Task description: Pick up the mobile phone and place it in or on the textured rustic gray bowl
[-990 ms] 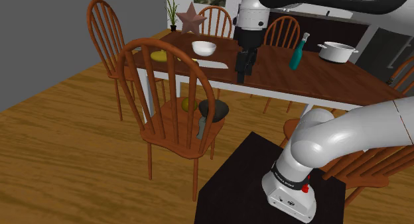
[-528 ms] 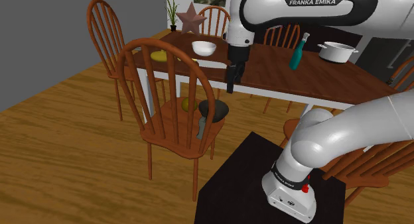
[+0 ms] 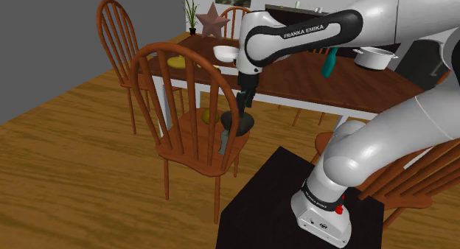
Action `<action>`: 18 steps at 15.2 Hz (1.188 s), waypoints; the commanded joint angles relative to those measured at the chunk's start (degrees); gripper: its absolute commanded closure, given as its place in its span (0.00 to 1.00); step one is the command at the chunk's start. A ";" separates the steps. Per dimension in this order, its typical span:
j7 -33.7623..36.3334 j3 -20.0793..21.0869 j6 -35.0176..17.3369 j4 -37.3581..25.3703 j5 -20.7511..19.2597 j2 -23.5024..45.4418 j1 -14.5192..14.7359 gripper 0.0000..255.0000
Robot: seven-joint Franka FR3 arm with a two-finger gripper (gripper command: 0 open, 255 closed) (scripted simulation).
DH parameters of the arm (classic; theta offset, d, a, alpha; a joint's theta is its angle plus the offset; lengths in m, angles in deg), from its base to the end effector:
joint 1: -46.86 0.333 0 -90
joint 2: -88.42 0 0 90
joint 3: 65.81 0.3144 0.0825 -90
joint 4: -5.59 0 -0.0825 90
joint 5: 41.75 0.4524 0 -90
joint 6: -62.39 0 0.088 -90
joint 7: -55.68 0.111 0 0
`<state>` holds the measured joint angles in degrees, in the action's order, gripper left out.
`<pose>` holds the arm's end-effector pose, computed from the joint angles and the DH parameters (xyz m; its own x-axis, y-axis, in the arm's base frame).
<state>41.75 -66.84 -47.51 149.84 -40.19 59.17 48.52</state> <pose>0.4410 0.0072 0.4128 0.9663 0.2452 -0.0785 0.2415 -0.9689 -0.0539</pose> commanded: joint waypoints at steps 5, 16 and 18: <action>-2.86 -0.62 -13.57 0.60 0.52 11.86 0.60 0.00; -5.99 -1.12 -27.77 -0.32 2.00 26.19 1.38 0.00; -6.16 -1.16 -29.97 0.28 2.26 27.80 1.54 0.00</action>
<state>35.60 -68.67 -76.40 149.16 -37.89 85.89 49.45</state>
